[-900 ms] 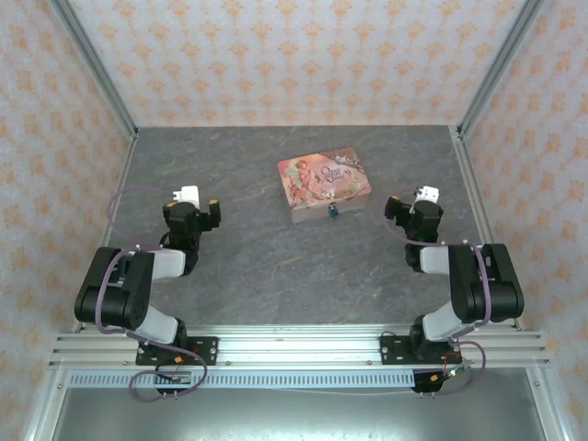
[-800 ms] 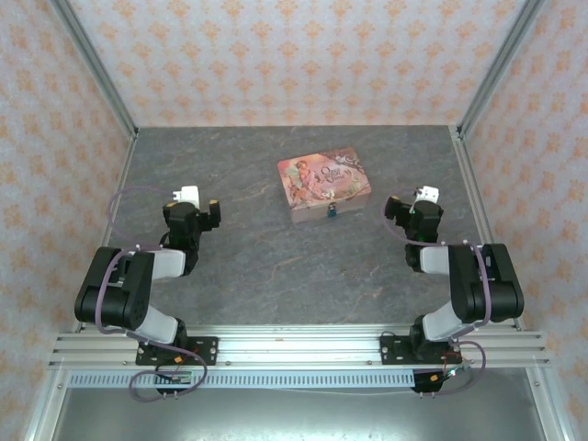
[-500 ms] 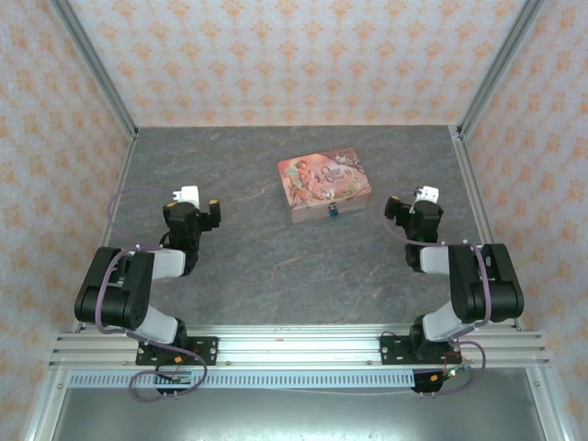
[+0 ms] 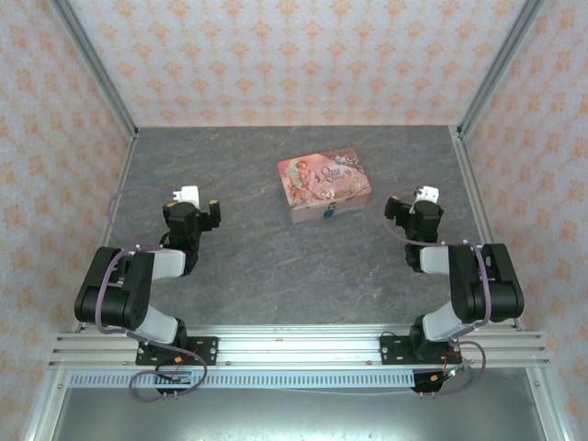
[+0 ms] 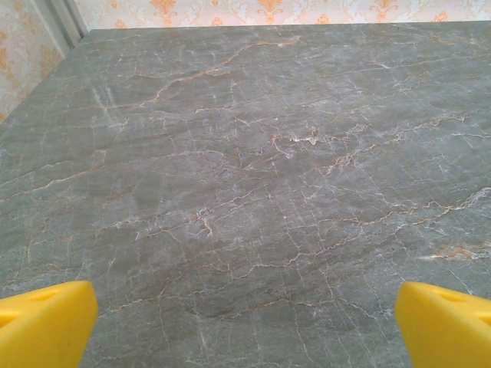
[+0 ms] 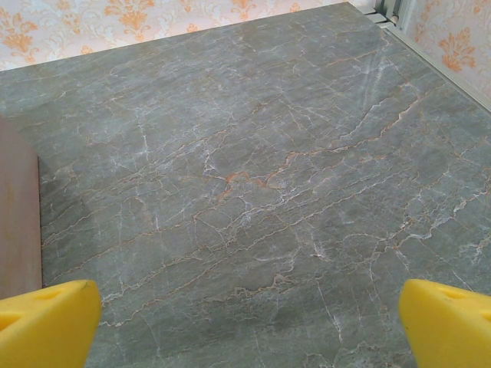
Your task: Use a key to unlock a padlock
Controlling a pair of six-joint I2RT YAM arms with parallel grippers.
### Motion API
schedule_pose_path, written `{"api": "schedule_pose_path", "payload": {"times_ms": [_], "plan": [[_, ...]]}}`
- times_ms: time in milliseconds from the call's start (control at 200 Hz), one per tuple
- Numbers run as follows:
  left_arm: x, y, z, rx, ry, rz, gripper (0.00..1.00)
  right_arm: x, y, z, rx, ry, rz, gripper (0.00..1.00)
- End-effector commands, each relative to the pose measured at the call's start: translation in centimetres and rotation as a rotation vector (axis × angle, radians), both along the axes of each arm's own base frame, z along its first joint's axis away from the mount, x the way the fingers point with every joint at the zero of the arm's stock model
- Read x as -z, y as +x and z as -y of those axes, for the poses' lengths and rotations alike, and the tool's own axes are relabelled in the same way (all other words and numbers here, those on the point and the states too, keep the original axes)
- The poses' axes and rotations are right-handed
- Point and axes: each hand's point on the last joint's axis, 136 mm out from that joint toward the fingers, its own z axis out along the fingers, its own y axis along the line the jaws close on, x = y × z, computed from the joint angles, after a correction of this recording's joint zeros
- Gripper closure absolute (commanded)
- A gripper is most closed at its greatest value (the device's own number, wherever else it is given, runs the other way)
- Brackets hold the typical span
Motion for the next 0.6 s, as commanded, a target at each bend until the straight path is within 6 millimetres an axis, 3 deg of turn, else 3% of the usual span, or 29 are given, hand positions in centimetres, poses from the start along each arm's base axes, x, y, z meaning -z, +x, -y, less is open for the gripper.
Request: {"api": "schedule_pose_path", "payload": {"times_ms": [0, 160, 360, 500, 596], "plan": [[-0.5, 0.4, -0.1, -0.009, -0.009, 0.012, 0.0, 0.0, 0.1, 0.2, 0.005, 0.001, -0.004, 0.01], [-1.6, 0.4, -0.3, -0.018, -0.008, 0.014, 0.0, -0.4, 0.0, 0.1, -0.002, 0.002, 0.001, 0.01], [-6.5, -1.4, -0.7, -0.056, -0.049, 0.063, 0.0, -4.8, -1.0, -0.1, 0.002, 0.035, -0.008, 0.0], [-10.6, -2.2, 1.2, -0.031, -0.252, 0.094, 0.0, -7.3, -2.7, -2.0, -0.045, 0.2, -0.054, 0.01], [-11.8, -2.9, 3.4, 0.017, -0.338, 0.05, 0.0, -7.6, -4.5, -4.1, -0.083, 0.353, -0.106, 0.01]]}}
